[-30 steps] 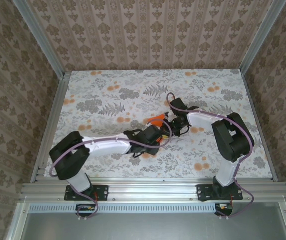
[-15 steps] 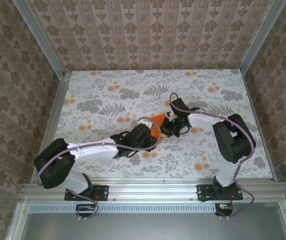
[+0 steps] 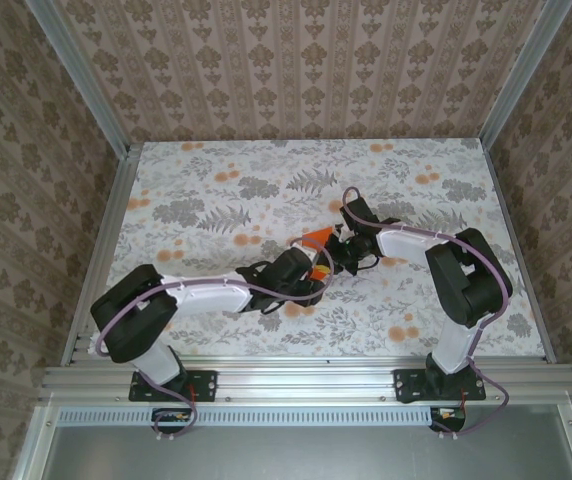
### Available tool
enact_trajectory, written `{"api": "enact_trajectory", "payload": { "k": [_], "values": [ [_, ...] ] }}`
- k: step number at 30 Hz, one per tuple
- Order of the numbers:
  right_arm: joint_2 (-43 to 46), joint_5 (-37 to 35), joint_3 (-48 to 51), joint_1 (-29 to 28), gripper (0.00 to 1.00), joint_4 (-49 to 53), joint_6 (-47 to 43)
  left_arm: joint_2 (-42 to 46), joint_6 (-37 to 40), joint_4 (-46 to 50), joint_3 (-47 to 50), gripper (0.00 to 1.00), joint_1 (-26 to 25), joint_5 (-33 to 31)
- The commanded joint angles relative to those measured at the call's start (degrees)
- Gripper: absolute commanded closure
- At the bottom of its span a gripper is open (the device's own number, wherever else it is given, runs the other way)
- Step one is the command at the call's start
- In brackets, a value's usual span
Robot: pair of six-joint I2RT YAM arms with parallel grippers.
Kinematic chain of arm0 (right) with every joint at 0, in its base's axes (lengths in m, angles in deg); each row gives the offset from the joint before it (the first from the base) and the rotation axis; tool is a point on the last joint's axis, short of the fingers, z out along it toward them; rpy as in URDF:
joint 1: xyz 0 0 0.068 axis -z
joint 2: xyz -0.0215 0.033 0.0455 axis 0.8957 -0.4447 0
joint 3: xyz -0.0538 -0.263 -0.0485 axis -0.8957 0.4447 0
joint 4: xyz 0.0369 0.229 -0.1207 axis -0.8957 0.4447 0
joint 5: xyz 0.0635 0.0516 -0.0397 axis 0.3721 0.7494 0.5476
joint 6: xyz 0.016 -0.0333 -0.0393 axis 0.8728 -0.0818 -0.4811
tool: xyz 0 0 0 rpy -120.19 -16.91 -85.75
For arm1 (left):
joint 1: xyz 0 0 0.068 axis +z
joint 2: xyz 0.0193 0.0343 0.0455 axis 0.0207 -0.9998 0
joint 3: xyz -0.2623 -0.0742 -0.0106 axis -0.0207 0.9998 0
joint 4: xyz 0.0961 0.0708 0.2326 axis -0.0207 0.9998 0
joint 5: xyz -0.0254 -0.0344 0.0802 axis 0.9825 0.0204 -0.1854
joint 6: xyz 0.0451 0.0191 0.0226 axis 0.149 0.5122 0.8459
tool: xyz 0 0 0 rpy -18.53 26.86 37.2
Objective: Fold a paper plane with a square sheet of paper (pick it up from the middle)
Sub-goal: Fourth fold the wing at the center of the table.
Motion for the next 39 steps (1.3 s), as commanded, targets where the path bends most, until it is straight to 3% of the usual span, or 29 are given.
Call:
{"api": "enact_trajectory", "payload": {
  "k": [1,18,32,39],
  "values": [
    [1.73,1.74,-0.39,-0.2,1.0,-0.22,1.3,-1.3,1.76,0.88,-3.09,0.44,-0.13,-2.14],
    [1.34,2.61,-1.99,-0.19,0.99,0.68,0.76,-5.95,1.79,5.23,-6.06,0.52,-1.61,-8.87],
    [0.98,2.36,-2.8,-0.01,0.99,1.02,0.6,-4.11,1.95,2.52,-2.64,0.53,-2.89,-8.19],
    [1.25,2.6,-2.87,0.17,0.99,1.11,0.56,-5.78,2.29,2.79,-3.6,0.61,-3.08,-8.89]
  ]
}}
